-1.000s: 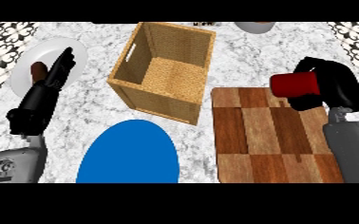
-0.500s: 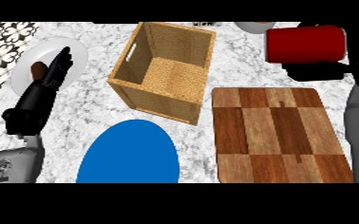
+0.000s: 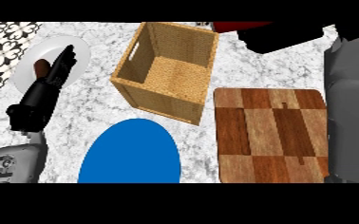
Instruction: Pick the can from the cutting board and place it in the basket
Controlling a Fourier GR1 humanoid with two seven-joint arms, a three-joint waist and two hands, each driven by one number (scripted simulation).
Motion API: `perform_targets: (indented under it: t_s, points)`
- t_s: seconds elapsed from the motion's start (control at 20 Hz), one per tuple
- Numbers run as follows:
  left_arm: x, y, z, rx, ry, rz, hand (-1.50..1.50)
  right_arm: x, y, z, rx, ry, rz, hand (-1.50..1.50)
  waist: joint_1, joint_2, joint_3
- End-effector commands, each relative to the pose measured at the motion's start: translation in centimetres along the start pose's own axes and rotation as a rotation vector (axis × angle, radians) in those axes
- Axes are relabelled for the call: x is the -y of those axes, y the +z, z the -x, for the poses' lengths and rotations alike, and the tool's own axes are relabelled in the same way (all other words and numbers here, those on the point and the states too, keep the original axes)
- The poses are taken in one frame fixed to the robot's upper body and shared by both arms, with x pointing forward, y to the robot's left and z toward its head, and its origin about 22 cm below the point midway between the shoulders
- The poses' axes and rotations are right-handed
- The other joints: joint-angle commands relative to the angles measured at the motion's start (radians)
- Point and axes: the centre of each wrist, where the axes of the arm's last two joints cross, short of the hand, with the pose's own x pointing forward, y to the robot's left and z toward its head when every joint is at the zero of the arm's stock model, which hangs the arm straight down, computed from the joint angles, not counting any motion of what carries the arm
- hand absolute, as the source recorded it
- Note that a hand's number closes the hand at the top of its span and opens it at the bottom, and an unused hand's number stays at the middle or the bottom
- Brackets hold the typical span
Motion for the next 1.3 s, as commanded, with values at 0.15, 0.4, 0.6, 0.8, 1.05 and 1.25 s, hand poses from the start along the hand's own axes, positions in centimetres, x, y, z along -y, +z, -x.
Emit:
perform_targets:
  t_s: [0.15, 0.4, 0.6, 0.8, 1.05, 1.25]
  points:
    - [-0.1, 0.1, 0.8, 0.01, -0.004, -0.001, 0.0, -1.6, -3.6, -5.9, -0.03, -0.018, -0.091, 1.5, 0.005, 0.004, 0.0]
    - [-0.6, -0.5, 0.6, 0.016, -0.019, -0.013, 0.0, -5.1, -5.3, -7.4, -0.096, 0.003, -0.179, 1.5, 0.006, 0.005, 0.0]
    - [-0.4, 0.6, 1.6, 0.012, -0.001, 0.005, 0.0, -8.5, -6.0, -8.6, -0.135, 0.058, -0.263, 1.5, 0.01, 0.006, 0.0]
    - [0.9, -0.3, -1.8, 0.008, 0.013, 0.008, 0.0, -8.8, -6.3, -8.5, -0.231, 0.073, -0.324, 1.5, 0.003, 0.001, 0.001]
    - [-1.0, -0.4, -0.1, 0.019, -0.027, 0.001, 0.0, -10.9, -6.7, -8.8, -0.265, 0.356, -0.344, 1.5, 0.0, 0.003, 0.0]
    - [0.2, 0.3, 0.3, -0.002, 0.005, 0.007, 0.0, -10.8, -6.8, -8.8, -0.234, 0.46, -0.353, 1.5, -0.001, 0.001, 0.001]
